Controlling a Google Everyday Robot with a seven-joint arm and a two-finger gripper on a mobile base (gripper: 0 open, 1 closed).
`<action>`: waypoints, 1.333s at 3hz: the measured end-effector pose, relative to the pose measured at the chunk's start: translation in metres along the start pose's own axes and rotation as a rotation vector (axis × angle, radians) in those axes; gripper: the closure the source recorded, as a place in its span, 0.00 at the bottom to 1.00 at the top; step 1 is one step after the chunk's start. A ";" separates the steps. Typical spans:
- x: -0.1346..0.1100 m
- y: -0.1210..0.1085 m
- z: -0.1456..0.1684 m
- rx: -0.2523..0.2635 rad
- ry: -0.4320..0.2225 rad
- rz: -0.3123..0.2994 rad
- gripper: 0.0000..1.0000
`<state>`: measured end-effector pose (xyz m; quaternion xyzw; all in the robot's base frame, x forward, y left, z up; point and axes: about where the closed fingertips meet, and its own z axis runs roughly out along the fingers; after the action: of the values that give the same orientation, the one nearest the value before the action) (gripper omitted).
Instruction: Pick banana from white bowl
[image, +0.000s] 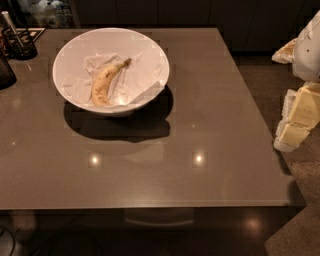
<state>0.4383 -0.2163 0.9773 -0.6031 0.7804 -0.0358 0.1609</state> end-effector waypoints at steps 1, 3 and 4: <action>-0.006 -0.005 -0.002 0.009 -0.013 0.003 0.00; -0.049 -0.030 0.008 -0.007 0.006 -0.151 0.00; -0.073 -0.039 0.011 -0.022 -0.008 -0.259 0.00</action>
Offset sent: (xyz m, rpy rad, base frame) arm 0.0446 0.0409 0.0114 -0.0700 -0.0139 0.1334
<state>0.4935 -0.1560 0.9917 -0.7006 0.6958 -0.0451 0.1515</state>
